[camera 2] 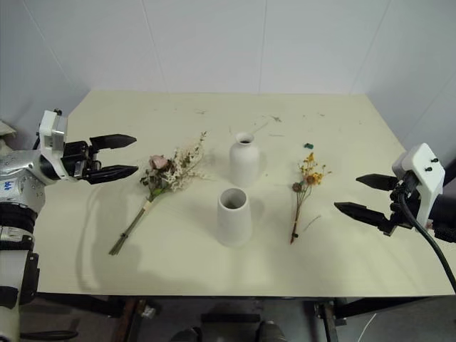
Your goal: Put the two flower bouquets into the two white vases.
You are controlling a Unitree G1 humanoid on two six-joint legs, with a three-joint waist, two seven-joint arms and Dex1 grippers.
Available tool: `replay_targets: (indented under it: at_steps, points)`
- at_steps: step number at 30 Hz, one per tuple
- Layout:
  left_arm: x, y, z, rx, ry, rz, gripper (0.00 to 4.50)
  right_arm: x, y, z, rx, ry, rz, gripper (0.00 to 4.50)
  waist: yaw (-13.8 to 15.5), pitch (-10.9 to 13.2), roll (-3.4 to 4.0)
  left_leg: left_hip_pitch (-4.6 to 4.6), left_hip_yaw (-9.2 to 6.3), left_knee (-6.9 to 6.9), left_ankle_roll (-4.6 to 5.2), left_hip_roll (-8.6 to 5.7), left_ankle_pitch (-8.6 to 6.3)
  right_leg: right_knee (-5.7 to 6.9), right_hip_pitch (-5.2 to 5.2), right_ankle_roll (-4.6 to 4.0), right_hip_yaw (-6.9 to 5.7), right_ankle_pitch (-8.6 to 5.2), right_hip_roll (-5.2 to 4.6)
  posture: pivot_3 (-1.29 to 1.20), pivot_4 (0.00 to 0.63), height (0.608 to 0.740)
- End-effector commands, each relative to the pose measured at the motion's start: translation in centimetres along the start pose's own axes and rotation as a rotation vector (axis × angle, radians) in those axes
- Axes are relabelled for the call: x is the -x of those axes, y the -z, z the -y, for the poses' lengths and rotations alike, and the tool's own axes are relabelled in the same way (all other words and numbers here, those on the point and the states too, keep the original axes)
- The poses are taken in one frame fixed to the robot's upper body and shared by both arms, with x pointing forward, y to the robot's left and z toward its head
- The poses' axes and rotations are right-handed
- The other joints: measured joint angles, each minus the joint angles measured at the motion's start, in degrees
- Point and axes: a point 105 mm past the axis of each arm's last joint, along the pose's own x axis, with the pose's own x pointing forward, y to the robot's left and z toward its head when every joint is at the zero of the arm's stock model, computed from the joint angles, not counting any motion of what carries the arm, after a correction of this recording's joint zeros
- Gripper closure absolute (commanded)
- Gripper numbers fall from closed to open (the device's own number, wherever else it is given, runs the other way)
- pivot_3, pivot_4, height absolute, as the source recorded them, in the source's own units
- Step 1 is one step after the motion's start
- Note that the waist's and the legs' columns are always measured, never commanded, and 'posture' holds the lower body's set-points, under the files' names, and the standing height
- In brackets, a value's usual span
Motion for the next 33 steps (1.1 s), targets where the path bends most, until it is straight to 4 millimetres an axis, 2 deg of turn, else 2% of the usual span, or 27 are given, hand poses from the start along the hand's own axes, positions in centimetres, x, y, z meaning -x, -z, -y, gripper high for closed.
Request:
replay_targets:
  at_steps: [1,6,11,15,18,20,24,28,33]
  points:
    - [0.1,-1.4,0.9,-0.048,0.109,0.025,0.00,0.2,-1.5,-0.5,0.026,-0.001,0.053,0.04,-0.1,0.0,0.00,0.00,0.00,0.00,0.00,0.00,0.00,-0.01,0.00,0.00,0.00,0.00,0.00,0.00,0.150,0.740]
    - [-0.5,-1.2,1.2,-0.019,0.132,0.057,0.00,-0.3,-1.0,-0.3,-0.034,0.078,0.069,0.04,0.0,0.0,0.00,0.00,0.00,-0.02,0.00,0.00,0.00,0.00,0.00,0.00,0.00,-0.01,0.00,0.00,0.150,0.740]
    - [-1.2,-1.2,1.0,-0.018,0.143,0.062,0.00,-0.8,0.0,0.7,-0.043,0.244,-0.042,0.04,0.0,0.0,0.00,0.01,0.00,0.01,0.00,0.00,0.00,0.02,0.00,-0.01,0.00,-0.01,0.00,0.00,0.150,0.740]
    - [-1.1,-1.3,1.3,-0.006,0.156,0.091,0.00,-2.5,1.1,0.6,-0.107,0.349,-0.124,0.04,-0.2,0.0,-0.03,-0.01,0.00,0.00,0.00,0.00,0.00,0.01,-0.02,-0.04,0.01,-0.02,0.00,0.00,0.150,0.740]
    - [-0.9,-1.3,1.6,-0.004,0.160,0.099,0.00,-3.8,2.3,1.5,-0.221,0.448,-0.244,0.04,-0.5,0.0,-0.01,0.02,0.04,0.00,0.00,0.03,0.00,0.04,-0.06,-0.07,0.04,-0.02,-0.01,0.00,0.150,0.740]
    - [-0.6,-1.5,1.6,-0.003,0.156,0.102,0.00,-4.6,2.5,1.8,-0.293,0.459,-0.326,0.04,-0.6,0.0,0.02,0.00,0.04,-0.01,0.00,0.04,0.00,0.11,-0.14,-0.12,0.04,-0.05,0.00,0.00,0.150,0.740]
    - [-0.4,-1.4,1.4,-0.020,0.139,0.085,0.00,-6.8,2.5,2.3,-0.341,0.470,-0.378,0.04,-0.1,0.0,0.03,-0.06,0.03,-0.08,0.00,0.05,0.01,0.23,-0.28,-0.19,0.03,-0.09,0.00,0.00,0.150,0.740]
    - [-0.7,-1.0,1.6,-0.020,0.149,0.088,0.00,-8.1,3.0,2.2,-0.382,0.450,-0.416,0.04,0.1,0.0,0.03,-0.26,0.04,-0.12,0.04,0.04,-0.01,0.16,-0.39,-0.15,0.02,-0.11,0.00,0.00,0.150,0.740]
    - [0.6,-0.8,2.0,-0.029,0.129,0.078,0.00,-10.8,4.4,0.4,-0.381,0.384,-0.513,0.04,-0.4,0.0,0.03,-0.27,0.06,-0.13,0.11,0.03,-0.05,0.14,-0.42,-0.13,0.03,-0.11,-0.01,0.00,0.150,0.740]
